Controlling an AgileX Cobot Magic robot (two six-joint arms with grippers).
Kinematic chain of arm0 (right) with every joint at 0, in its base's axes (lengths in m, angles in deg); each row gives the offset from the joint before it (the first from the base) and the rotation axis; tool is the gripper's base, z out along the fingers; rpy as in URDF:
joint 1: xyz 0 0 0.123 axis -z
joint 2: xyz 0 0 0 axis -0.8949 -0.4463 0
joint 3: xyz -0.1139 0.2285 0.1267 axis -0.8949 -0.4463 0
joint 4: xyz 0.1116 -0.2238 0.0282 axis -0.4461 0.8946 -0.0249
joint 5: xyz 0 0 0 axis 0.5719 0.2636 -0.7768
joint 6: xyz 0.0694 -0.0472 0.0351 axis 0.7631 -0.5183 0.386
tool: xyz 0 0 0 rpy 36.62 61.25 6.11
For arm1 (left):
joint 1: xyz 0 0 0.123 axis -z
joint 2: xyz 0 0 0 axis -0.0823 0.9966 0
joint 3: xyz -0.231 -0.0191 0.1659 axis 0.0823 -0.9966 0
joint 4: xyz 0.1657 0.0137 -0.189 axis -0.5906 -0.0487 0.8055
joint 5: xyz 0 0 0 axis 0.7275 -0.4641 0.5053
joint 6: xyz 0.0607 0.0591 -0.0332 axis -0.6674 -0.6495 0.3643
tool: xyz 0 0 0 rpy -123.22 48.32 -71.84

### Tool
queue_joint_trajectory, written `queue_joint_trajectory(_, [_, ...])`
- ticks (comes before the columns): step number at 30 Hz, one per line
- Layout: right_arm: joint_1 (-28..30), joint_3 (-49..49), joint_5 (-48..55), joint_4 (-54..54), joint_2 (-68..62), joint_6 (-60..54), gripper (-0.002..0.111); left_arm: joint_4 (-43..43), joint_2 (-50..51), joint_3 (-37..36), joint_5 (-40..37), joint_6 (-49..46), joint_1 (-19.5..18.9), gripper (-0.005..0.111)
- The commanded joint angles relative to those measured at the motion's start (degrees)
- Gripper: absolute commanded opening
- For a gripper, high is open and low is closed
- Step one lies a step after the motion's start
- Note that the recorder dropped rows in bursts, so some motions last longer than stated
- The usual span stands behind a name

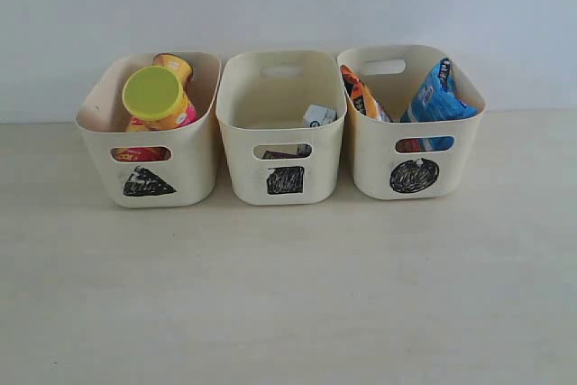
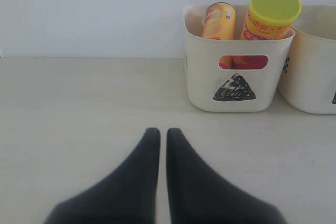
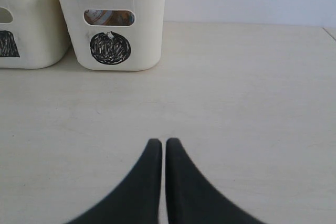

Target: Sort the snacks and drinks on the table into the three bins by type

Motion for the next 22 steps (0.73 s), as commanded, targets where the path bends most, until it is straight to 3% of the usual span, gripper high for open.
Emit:
queue_joint_trajectory(1, [0.16, 0.05, -0.21, 0.44, 0.28, -0.11, 0.0, 0.65, -0.05, -0.19, -0.06, -0.39, -0.14, 0.004])
queue_joint_trajectory(22, [0.16, 0.05, -1.74, -0.49, 0.28, -0.09, 0.0, 0.65, -0.05, -0.19, 0.22, -0.39, -0.14, 0.004])
